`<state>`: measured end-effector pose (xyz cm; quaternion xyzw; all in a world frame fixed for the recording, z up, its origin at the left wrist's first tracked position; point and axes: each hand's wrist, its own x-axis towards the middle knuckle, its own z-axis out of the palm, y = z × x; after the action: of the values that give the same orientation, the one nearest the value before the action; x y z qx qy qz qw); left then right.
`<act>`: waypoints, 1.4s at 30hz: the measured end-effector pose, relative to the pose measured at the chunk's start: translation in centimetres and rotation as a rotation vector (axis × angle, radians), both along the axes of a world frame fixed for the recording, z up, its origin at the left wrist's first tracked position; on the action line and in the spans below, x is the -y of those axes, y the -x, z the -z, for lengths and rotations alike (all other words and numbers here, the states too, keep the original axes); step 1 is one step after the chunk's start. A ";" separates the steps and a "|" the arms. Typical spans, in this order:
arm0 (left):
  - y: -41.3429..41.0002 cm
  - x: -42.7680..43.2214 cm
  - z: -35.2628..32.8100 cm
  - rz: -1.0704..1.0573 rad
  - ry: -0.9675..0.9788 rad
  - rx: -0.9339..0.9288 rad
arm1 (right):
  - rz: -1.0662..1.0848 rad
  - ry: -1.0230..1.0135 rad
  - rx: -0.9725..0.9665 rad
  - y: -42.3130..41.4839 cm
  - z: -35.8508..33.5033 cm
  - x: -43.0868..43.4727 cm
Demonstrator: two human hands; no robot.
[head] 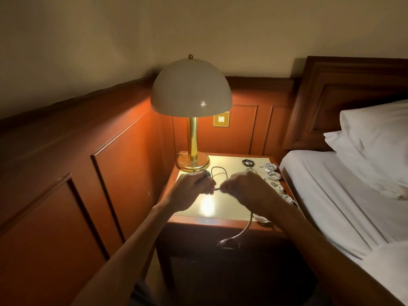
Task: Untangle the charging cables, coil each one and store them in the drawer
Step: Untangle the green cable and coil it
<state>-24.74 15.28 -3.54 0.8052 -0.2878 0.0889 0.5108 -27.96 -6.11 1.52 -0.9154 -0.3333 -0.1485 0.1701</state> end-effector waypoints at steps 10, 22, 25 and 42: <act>2.9 0.6 -4.1 0.556 0.512 -0.512 | -0.033 -0.433 0.053 -3.2 -2.3 1.0; 2.5 3.9 -4.9 0.090 1.252 -0.409 | 0.105 -0.681 -0.222 -0.5 2.2 -5.4; 1.8 3.7 -4.1 -0.083 1.120 -0.275 | 0.152 -0.611 -0.231 -0.4 2.7 -5.7; -0.6 1.3 -1.5 -0.325 1.366 -0.761 | 0.281 -0.226 0.017 1.0 3.7 -3.1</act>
<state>-24.09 13.97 -2.07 0.3209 0.1453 0.0380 0.9351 -28.93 -3.04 -2.22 -0.9267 -0.1846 -0.2152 0.2466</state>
